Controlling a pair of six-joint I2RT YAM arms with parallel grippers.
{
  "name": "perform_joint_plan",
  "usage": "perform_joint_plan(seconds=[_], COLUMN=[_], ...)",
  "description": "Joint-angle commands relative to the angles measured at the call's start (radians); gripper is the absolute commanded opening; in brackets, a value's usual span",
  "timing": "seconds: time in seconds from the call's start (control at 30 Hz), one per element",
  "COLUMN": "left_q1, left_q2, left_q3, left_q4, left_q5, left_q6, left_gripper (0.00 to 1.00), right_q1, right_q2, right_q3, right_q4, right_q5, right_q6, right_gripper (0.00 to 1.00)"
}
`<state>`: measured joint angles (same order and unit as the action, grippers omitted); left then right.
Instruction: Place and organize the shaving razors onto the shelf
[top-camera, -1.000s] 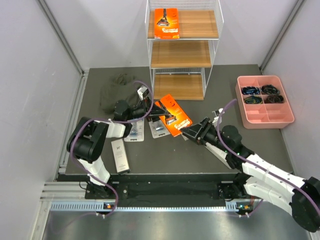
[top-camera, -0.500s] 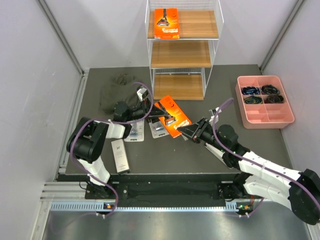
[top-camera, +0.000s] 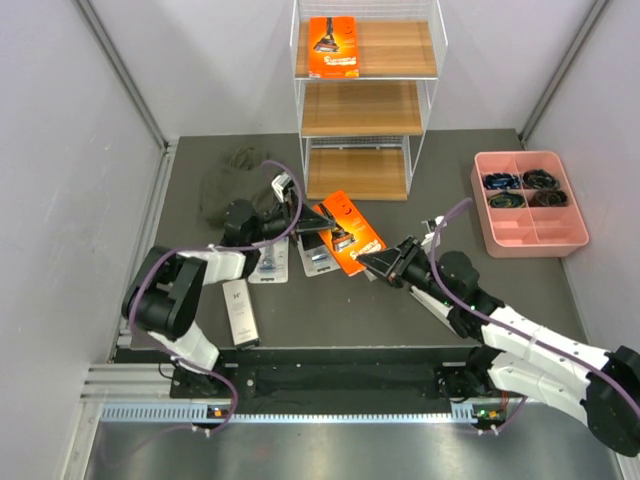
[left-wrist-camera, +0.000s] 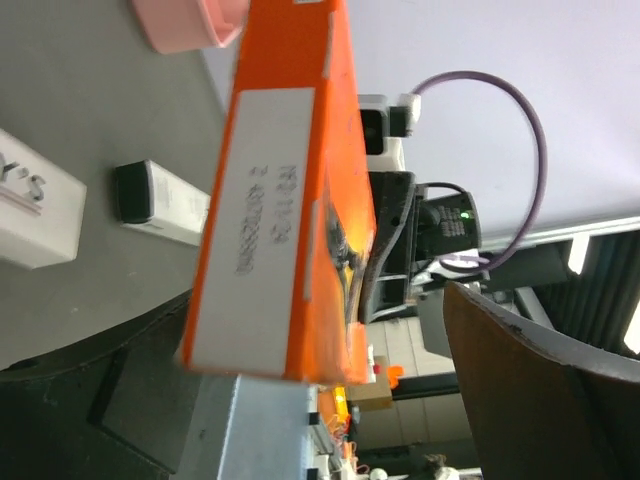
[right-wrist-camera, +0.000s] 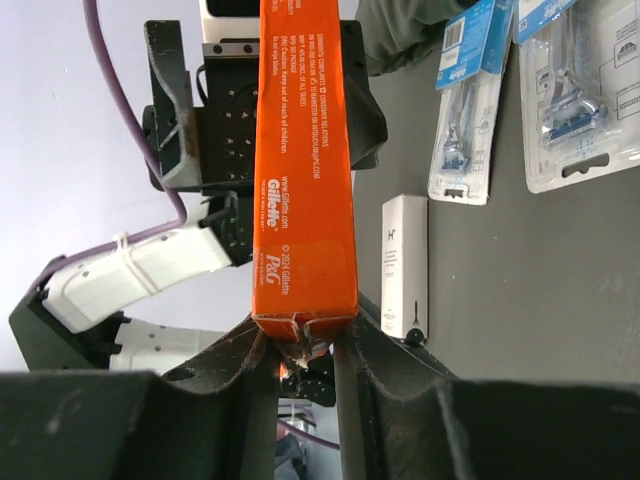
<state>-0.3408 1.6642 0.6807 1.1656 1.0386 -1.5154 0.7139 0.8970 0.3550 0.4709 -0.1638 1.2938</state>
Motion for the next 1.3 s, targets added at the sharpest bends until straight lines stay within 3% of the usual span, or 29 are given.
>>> perform_joint_plan(seconds=[0.0,0.07,0.1,0.13,0.2,0.3,0.37,0.6,1.27], left_q1=[0.022,0.031,0.029,0.029,0.031,0.031,0.033,0.036,0.036], left_q2=[-0.139,-0.210,-0.230,-0.247,-0.287,-0.325,-0.348,-0.426,-0.567], left_q3=[0.032,0.098,0.129,0.193,0.271,0.336,0.347,0.327,0.324], left_q4=[-0.419,-0.679,-0.924,-1.049,-1.313,-1.530,-1.592,-1.695,-1.738], left_q5=[-0.035,-0.121,-0.162,-0.207,-0.375,-0.618,-0.757,-0.917,-0.925], left_q6=[0.308,0.545,0.629,0.767,0.868,0.989,1.040,1.078,1.136], left_gripper=[0.99,0.99,0.99,0.99,0.99,0.99,0.99,0.99,0.99], right_q1=[0.015,0.015,0.013,0.013,0.015,0.015,0.015,0.013,0.013], right_q2=[-0.058,-0.085,-0.093,-0.101,-0.124,-0.147,-0.159,-0.198,-0.115], right_q3=[0.021,0.021,0.018,0.018,0.015,0.010,0.006,0.006,0.283], right_q4=[0.006,-0.026,-0.035,-0.044,-0.067,-0.095,-0.104,-0.149,-0.271], right_q5=[0.026,0.036,0.038,0.044,0.049,0.055,0.058,0.066,0.030], right_q6=[-0.013,-0.016,-0.017,-0.019,-0.021,-0.024,-0.025,-0.025,-0.135], right_gripper=[0.00,0.00,0.00,0.00,0.00,0.00,0.00,0.00,0.00])
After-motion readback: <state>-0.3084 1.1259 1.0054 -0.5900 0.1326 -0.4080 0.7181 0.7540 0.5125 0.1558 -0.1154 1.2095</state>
